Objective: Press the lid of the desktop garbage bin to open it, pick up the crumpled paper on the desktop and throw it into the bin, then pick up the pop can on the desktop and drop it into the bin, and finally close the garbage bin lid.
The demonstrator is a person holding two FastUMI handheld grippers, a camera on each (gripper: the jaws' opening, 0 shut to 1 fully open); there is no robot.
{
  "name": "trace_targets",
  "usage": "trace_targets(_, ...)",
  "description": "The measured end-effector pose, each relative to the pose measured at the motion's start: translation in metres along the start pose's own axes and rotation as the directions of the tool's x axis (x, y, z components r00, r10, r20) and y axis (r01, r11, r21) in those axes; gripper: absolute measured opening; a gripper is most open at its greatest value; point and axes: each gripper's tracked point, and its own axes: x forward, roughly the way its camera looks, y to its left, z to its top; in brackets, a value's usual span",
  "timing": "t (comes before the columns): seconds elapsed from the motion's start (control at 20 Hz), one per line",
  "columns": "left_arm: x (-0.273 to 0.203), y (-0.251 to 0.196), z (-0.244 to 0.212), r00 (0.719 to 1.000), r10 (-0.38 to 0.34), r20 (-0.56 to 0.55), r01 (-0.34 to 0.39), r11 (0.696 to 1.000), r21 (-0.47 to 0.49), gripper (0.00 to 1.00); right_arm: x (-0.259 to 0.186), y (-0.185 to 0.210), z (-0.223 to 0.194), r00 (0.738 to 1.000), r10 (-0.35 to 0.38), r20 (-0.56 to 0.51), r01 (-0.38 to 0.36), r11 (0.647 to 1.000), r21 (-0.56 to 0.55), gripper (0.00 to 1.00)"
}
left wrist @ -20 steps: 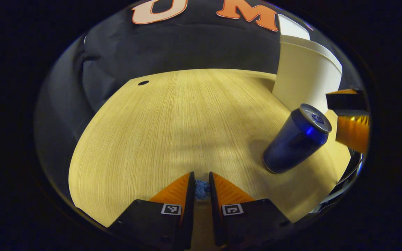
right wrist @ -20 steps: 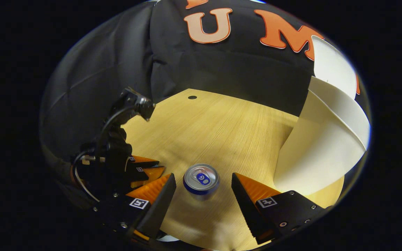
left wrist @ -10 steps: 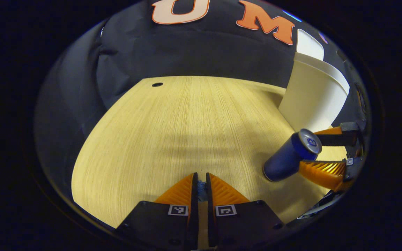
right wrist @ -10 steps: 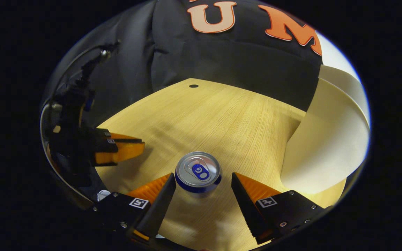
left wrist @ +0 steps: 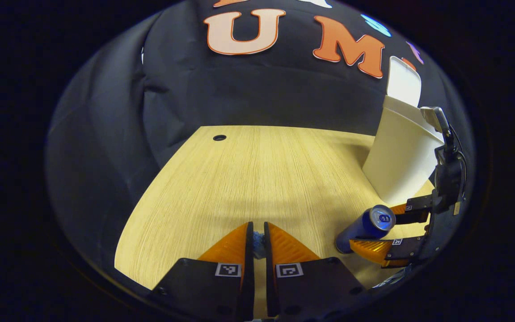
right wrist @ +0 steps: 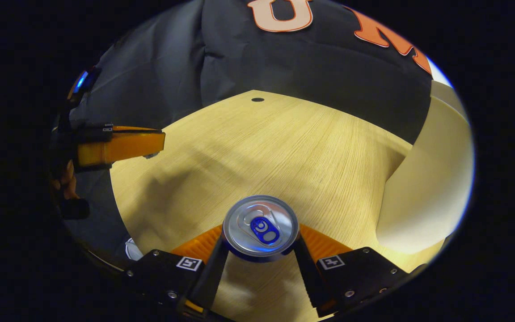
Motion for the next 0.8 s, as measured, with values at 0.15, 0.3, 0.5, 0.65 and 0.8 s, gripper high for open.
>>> trace_targets(0.15,0.035,0.005,0.059,1.000,0.000,0.016,0.000,1.000,0.005,0.14,-0.002,0.000,0.003,1.000,0.001,0.013,-0.001,1.000,0.004,0.79)
trace_targets(0.3,0.030,-0.005,0.068,0.999,-0.015,0.031,0.014,1.000,0.014,0.14,-0.002,-0.001,0.006,0.999,-0.021,0.043,0.020,1.000,0.012,0.79)
trace_targets(0.5,0.026,-0.025,0.084,0.998,-0.043,0.053,0.041,0.999,0.033,0.14,-0.003,-0.004,0.007,0.995,-0.062,0.082,0.060,0.998,0.032,0.79)
trace_targets(0.65,0.023,-0.045,0.098,0.994,-0.074,0.074,0.072,0.997,0.031,0.14,-0.003,-0.003,0.004,0.990,-0.093,0.102,0.086,0.993,0.076,0.79)
trace_targets(0.8,0.016,-0.068,0.117,0.989,-0.106,0.103,0.102,0.994,0.049,0.14,-0.005,-0.007,0.002,0.985,-0.122,0.124,0.109,0.989,0.103,0.79)
